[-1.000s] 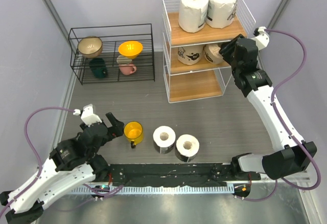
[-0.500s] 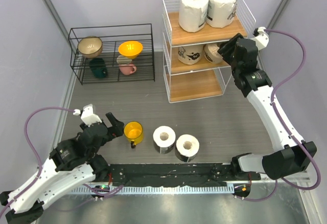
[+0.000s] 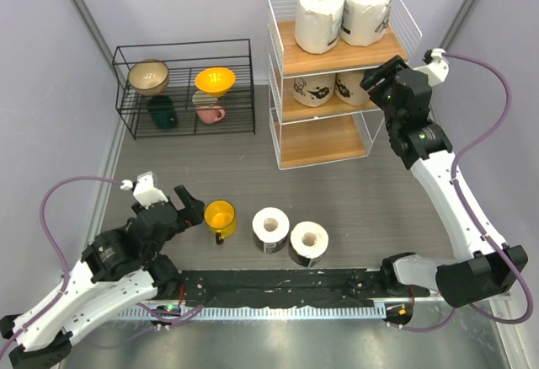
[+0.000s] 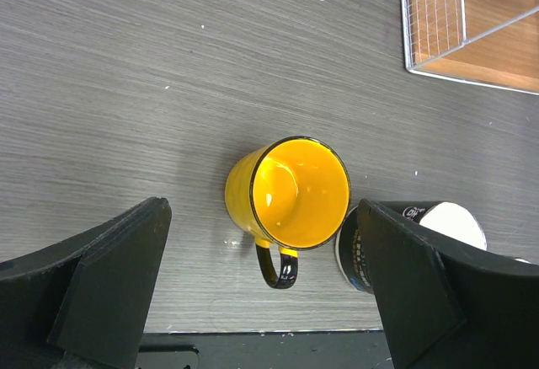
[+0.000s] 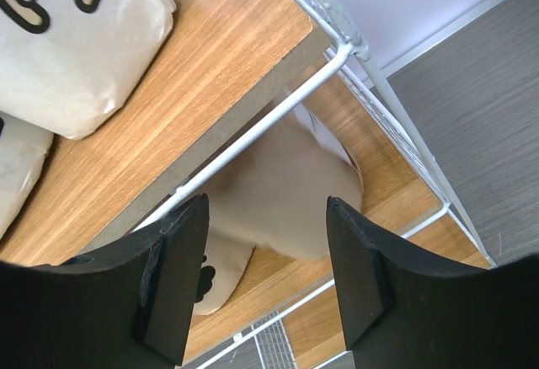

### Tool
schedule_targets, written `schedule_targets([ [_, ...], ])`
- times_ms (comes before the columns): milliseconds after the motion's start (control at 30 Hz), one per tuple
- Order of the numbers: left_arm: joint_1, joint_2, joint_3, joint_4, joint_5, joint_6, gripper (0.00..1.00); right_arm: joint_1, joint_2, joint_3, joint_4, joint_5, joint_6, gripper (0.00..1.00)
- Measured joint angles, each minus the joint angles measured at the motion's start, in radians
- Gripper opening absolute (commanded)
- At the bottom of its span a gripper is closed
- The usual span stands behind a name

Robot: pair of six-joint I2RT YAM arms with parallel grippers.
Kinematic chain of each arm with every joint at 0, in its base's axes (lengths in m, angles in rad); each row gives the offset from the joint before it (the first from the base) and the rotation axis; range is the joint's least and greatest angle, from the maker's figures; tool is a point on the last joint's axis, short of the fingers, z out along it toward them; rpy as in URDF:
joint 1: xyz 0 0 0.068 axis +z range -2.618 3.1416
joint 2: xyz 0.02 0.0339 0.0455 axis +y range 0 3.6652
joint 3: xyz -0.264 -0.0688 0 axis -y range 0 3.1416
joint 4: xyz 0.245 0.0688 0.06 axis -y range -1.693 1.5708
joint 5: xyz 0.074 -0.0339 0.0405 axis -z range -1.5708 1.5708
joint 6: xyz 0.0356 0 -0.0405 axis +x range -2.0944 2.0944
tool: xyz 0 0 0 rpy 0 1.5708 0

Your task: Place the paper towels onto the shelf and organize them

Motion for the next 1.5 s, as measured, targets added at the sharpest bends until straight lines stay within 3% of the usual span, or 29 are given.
schedule_targets([
  [433,0.000,0.000,0.000,0.000,0.000,0.000,1.00,0.000,-0.077,-0.037,0.023,0.000,-0.003,0.64],
  [700,0.000,0.000,0.000,0.000,0.000,0.000,1.00,0.000,-0.224,-0.083,0.001,-0.001,-0.015,0.64],
  [833,0.000,0.001,0.000,0.003,-0.001,0.002,1.00,0.000,-0.309,-0.092,-0.071,-0.048,-0.029,0.64],
  [1000,0.000,0.025,0.004,0.011,-0.003,0.008,1.00,0.019,-0.319,-0.062,-0.253,-0.222,-0.044,0.64],
  [1100,0.000,0.050,0.011,0.018,-0.003,0.011,1.00,0.131,-0.314,-0.069,-0.392,-0.250,-0.048,0.65],
  [1267,0.000,0.067,0.012,0.046,-0.003,0.014,1.00,0.444,-0.345,-0.163,-0.563,-0.221,0.020,0.65],
  [1500,0.000,0.100,0.012,0.075,0.000,0.024,1.00,0.819,-0.385,-0.422,-0.690,-0.093,0.270,0.65],
])
